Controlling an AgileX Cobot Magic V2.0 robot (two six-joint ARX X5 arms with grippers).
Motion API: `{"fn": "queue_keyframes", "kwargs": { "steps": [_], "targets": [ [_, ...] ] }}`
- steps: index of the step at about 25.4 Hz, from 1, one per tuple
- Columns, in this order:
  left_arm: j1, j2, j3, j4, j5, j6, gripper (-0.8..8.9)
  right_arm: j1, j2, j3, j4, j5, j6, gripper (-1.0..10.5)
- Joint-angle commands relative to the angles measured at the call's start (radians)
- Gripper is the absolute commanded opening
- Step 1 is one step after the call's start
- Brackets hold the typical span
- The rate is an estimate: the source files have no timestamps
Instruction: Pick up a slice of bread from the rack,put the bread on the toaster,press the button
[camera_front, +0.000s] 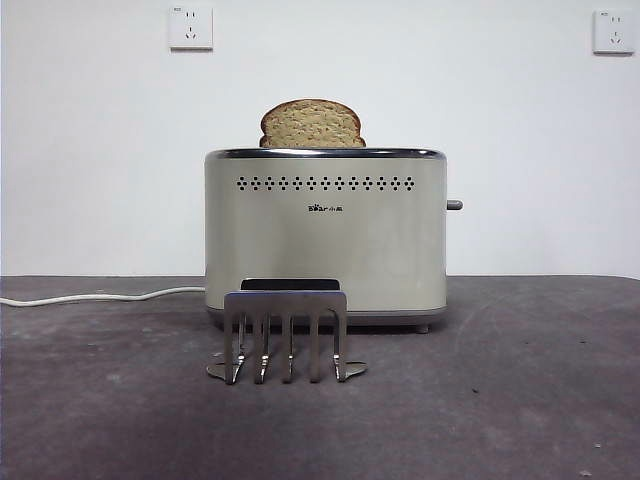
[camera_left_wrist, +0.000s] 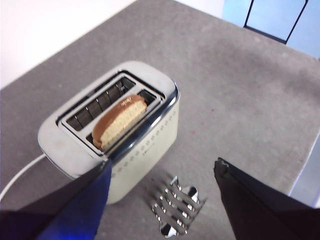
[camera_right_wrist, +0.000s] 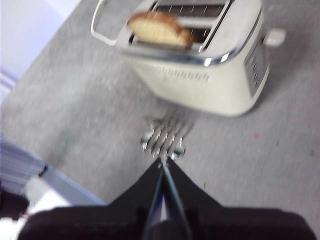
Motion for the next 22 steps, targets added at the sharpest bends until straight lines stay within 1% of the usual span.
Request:
{"fn": "queue_keyframes", "kwargs": {
  "steps": [1, 2, 3, 5, 6, 7, 11, 22],
  "targets": [
    [-0.001, -0.001, -0.003, -0.018, 0.000, 0.005, 3.34, 0.002, -0.032, -0.011, -0.037, -0.001, -0.061, -0.1],
    [-0.001, -0.001, -0.003, -0.026, 0.001, 0.005, 2.94, 0.002, -0.040, -0.011, -0.041, -0.001, -0.060, -0.1],
    [-0.001, -0.001, -0.003, -0.035, 0.001, 0.005, 2.28, 0.002, -0.047, -0.011, -0.042, -0.001, -0.060, -0.1],
    [-0.001, -0.001, -0.003, -0.058, 0.001, 0.005, 0.38, 0.002, -0.057, -0.011, -0.043, -0.001, -0.060, -0.1],
    [-0.001, -0.001, -0.003, -0.069, 0.000, 0.006, -0.24, 0.002, -0.060, -0.011, -0.043, -0.001, -0.060, -0.1],
    [-0.001, -0.001, -0.003, -0.078, 0.000, 0.006, -0.07, 0.002, -0.061, -0.011, -0.043, 0.000, -0.060, -0.1],
    [-0.001, -0.001, -0.003, -0.110, -0.004, 0.005, -0.08, 0.002, -0.061, -0.011, -0.043, 0.001, -0.060, 0.0],
    [-0.001, -0.001, -0.003, -0.113, -0.004, 0.004, -0.03, 0.001, -0.061, -0.011, -0.043, 0.005, -0.060, 0.0]
  ]
}}
